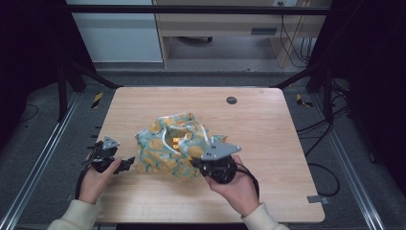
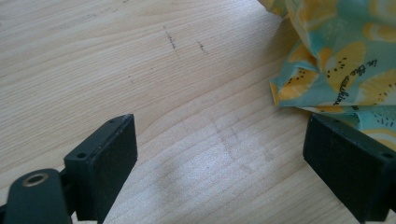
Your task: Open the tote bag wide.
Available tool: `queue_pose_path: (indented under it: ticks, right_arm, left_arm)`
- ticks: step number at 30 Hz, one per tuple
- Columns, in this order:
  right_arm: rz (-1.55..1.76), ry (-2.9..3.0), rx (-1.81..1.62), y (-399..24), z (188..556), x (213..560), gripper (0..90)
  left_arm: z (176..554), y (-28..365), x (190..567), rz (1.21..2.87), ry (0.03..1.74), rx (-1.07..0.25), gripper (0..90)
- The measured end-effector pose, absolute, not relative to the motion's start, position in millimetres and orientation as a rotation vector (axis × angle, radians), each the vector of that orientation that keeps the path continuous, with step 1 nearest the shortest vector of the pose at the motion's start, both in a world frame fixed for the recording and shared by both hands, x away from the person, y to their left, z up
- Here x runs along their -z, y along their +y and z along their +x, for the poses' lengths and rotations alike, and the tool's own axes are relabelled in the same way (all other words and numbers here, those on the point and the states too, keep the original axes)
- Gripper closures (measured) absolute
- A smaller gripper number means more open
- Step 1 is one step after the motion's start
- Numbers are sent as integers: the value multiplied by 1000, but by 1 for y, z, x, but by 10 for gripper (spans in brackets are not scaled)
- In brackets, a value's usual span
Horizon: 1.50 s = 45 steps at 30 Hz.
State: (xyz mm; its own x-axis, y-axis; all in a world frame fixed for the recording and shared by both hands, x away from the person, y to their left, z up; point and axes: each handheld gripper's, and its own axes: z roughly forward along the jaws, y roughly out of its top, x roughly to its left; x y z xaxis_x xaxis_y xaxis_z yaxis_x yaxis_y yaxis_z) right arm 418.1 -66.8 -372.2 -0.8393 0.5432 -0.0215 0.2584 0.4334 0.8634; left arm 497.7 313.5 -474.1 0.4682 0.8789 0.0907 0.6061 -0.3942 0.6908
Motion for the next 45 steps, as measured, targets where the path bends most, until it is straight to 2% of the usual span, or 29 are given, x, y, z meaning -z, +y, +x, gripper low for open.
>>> queue_pose_path:
  ticks: [7,11,19,26,32,45]
  right_arm:
    - [725,2456,-1326,-68,405,409,900]
    - [751,2445,-1332,-72,408,414,900]
    - [753,2448,-1314,-70,410,423,900]
    - [774,2454,-1308,-71,411,429,899]
    - [796,2461,-1306,-73,413,437,897]
    - [773,2485,-1294,-70,412,441,891]
  left_arm:
    - [495,316,466,2095,1217,-620,125]
    - [494,315,450,2085,1170,-641,182]
    - [504,301,401,2139,1057,-646,202]
    - [525,273,372,2278,939,-578,198]
    - [549,240,363,2391,850,-423,187]
    - [575,175,364,2574,738,-442,172]
